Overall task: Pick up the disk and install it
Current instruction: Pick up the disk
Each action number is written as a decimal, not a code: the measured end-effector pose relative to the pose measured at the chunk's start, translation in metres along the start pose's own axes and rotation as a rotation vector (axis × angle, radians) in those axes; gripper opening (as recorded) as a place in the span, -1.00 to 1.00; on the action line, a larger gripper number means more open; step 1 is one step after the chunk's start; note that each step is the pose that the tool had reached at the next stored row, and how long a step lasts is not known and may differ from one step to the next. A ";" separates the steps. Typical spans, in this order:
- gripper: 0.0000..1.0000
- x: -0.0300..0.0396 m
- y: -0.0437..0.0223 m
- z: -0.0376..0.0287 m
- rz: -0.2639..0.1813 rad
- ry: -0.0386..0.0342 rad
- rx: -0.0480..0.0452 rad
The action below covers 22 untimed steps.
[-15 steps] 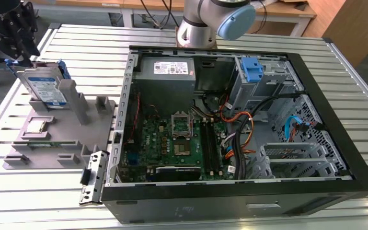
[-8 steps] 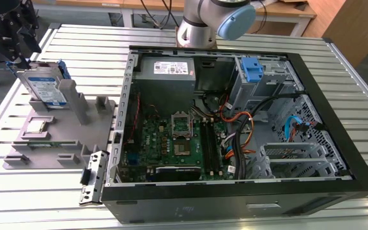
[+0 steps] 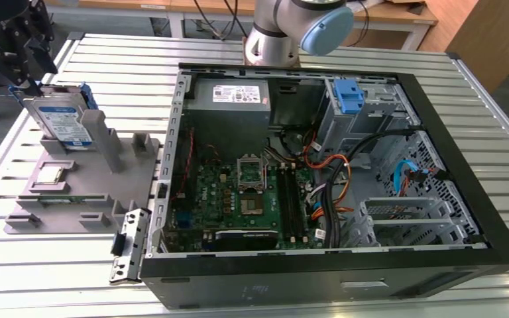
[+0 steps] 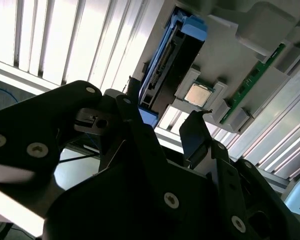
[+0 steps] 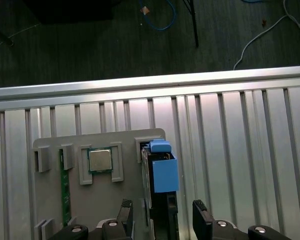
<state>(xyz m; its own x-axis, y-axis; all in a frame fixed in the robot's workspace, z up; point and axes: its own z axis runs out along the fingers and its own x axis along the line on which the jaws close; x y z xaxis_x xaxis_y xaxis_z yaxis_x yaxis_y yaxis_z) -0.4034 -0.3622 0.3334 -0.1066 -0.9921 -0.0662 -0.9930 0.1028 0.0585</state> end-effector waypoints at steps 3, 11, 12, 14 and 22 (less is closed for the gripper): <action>0.18 0.0002 -0.0002 0.0023 0.000 -0.0013 -0.0002; 0.18 0.0009 -0.0008 0.0133 0.000 -0.0016 -0.0003; 0.18 0.0011 -0.0009 0.0149 0.000 -0.0016 -0.0003; 0.18 0.0013 -0.0011 0.0184 0.000 -0.0016 -0.0003; 0.18 0.0022 -0.0019 0.0309 0.000 -0.0017 -0.0002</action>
<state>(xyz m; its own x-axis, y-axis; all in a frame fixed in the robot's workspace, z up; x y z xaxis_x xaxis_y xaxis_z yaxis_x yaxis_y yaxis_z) -0.4033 -0.3624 0.3023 -0.1065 -0.9920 -0.0679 -0.9930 0.1026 0.0587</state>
